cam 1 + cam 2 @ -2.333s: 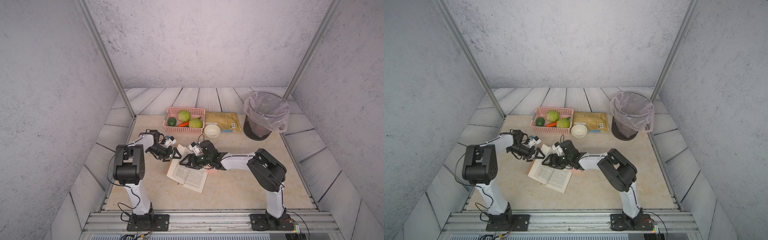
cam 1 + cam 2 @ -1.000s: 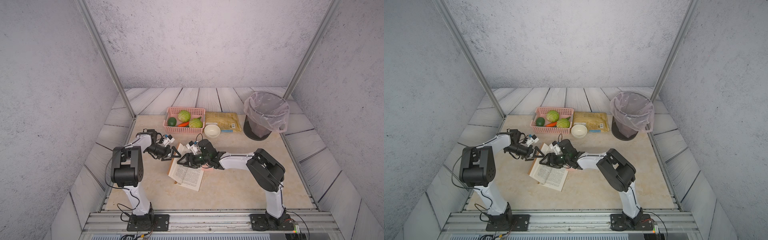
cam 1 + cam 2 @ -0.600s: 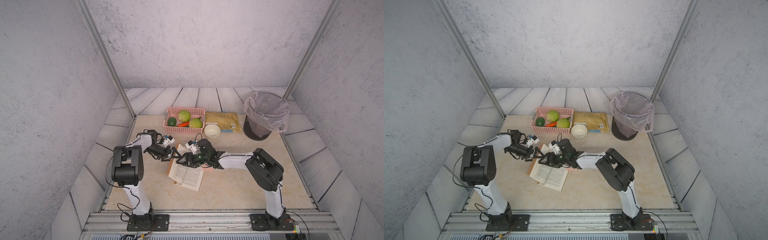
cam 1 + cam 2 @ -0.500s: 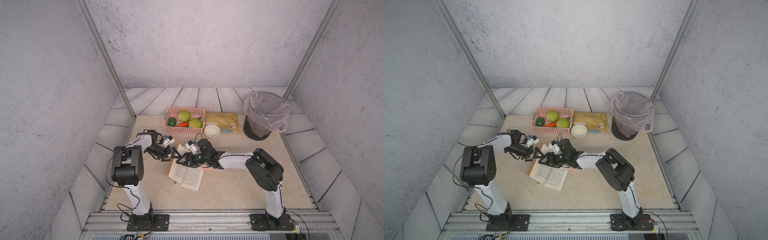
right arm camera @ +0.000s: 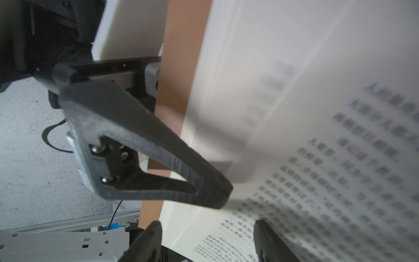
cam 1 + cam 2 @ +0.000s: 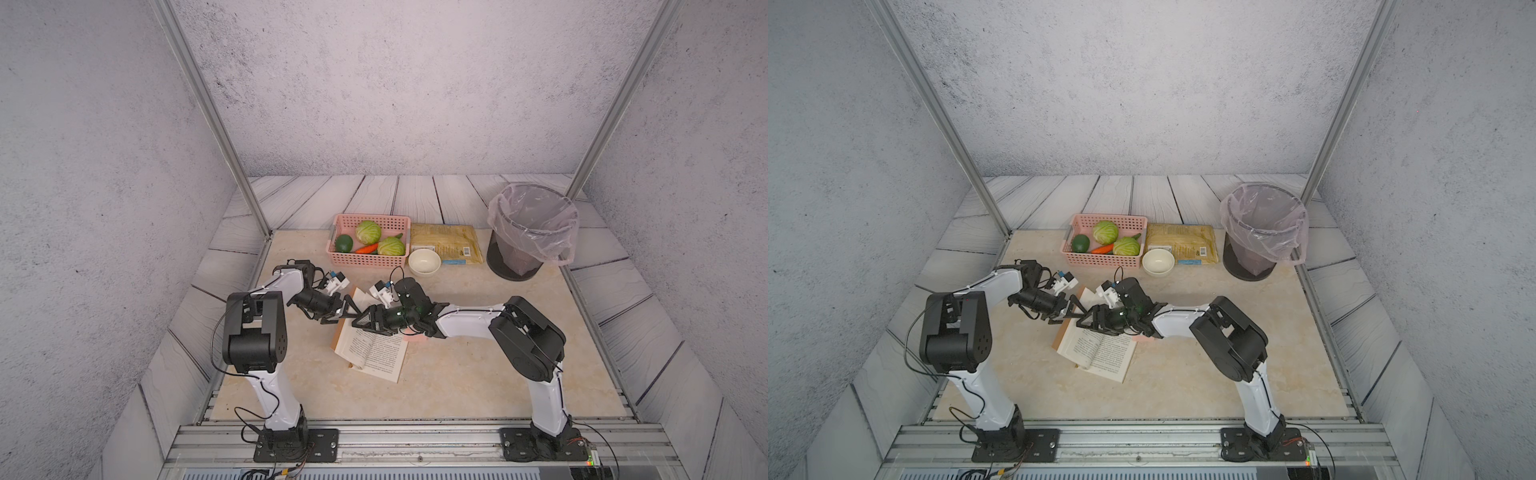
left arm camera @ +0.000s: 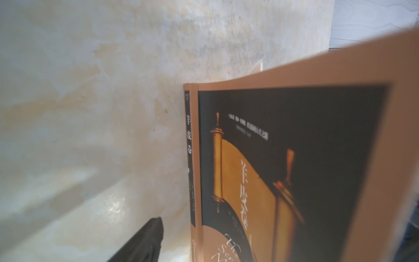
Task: Peel off the used sticky note
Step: Turn the page of the book at the center of the board, then tear off the note from the book.
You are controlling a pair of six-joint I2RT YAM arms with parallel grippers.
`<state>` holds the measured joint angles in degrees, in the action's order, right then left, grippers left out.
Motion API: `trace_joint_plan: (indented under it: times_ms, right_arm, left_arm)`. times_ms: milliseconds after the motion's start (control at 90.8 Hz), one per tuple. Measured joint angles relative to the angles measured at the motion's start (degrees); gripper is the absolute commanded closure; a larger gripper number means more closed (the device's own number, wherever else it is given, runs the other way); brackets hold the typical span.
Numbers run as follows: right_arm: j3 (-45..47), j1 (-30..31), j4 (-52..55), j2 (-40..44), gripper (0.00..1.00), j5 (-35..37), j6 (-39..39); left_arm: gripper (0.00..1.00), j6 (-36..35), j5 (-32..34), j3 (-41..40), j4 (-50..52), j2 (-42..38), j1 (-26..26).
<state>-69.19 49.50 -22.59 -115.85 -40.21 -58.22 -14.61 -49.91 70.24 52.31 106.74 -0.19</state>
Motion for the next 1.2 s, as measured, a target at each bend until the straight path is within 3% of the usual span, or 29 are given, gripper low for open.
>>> trace_joint_plan:
  times_ms: [143, 319, 352, 451, 650, 782, 1002, 1200]
  right_arm:
    - [-0.04, 0.02, 0.00, 0.00, 0.32, 0.00, -0.07]
    - [-0.39, 0.07, 0.00, 0.00, 0.32, 0.02, -0.09]
    - [-0.44, 0.09, 0.02, 0.00, 0.31, 0.00, -0.09]
    - [-0.50, 0.11, 0.02, 0.00, 0.32, 0.02, -0.07]
    - [-0.50, 0.11, 4.13, 1.25, 0.32, 0.90, 1.51]
    - [0.44, -0.74, 12.94, 7.45, 0.32, 3.67, 5.14]
    - [8.92, -6.45, 29.62, 24.48, 0.33, 11.80, 10.58]
    - [19.08, -7.87, 36.72, 28.68, 0.35, 16.68, 11.41]
  left_arm:
    - [0.24, -0.02, 1.16, 0.00, -0.09, -0.28, -0.28]
    - [0.49, 0.13, 1.77, 0.00, -0.57, -0.28, -0.74]
    - [0.58, 0.26, 1.77, 0.00, -0.72, -0.28, -0.81]
    - [0.99, 0.63, 1.70, -0.02, -0.98, -0.28, -0.94]
    - [1.00, 1.03, 1.25, -0.04, -1.33, -0.33, -0.96]
    - [1.00, 1.14, 1.27, -0.28, -1.55, -0.63, -0.96]
    - [1.00, 1.57, 1.33, -0.28, -1.66, -0.74, -0.94]
    - [1.00, 1.79, 1.29, -0.28, -1.70, -0.74, -0.94]
